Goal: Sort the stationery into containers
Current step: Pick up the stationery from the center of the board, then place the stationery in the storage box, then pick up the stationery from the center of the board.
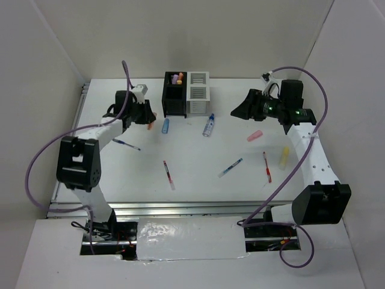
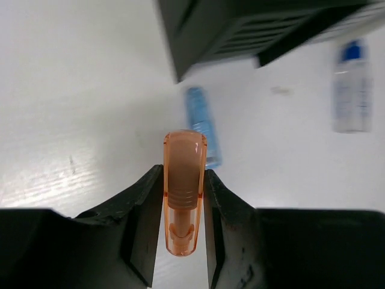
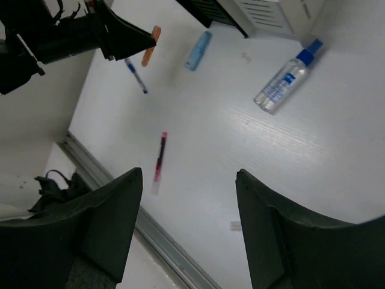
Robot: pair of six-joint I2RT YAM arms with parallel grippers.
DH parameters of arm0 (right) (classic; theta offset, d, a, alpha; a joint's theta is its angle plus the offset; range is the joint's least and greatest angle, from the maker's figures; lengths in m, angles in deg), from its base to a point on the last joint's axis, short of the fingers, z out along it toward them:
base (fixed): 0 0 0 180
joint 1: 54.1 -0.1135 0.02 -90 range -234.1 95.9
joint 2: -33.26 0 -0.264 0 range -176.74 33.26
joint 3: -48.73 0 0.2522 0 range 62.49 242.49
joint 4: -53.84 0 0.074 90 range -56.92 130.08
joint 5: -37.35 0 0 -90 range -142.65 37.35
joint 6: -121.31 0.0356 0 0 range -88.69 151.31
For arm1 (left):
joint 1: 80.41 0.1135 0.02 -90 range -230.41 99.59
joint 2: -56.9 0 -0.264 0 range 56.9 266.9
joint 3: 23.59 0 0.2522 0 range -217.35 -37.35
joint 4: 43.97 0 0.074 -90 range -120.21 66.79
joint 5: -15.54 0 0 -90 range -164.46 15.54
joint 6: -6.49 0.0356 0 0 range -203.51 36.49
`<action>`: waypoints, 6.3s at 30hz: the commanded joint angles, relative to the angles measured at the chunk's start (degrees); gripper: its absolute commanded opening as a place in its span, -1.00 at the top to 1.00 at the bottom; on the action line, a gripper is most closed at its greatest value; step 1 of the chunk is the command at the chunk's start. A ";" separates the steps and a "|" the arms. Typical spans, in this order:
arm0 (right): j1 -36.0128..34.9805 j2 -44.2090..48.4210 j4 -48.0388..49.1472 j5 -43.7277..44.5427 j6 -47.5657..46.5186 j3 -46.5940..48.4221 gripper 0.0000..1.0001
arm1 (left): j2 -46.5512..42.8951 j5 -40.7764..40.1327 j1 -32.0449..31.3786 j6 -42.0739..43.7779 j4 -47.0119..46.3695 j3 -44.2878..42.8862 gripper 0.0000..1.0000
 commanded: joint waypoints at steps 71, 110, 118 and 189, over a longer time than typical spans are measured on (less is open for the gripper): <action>-14.11 -26.67 10.04 19.47 -6.04 33.32 1.00 | -34.76 -0.46 -10.90 9.69 -1.87 11.71 -0.99; -20.00 -59.39 22.17 37.25 -19.79 58.92 0.35 | -19.12 -20.24 -10.64 1.60 -11.36 17.34 -0.99; -20.00 -58.70 22.08 38.12 -18.57 59.01 -0.11 | -14.46 -16.73 -11.43 0.46 -20.49 17.96 -0.99; -16.74 -10.19 5.30 10.35 -40.92 15.89 -0.11 | -24.29 15.41 -6.26 -8.14 7.61 8.28 0.76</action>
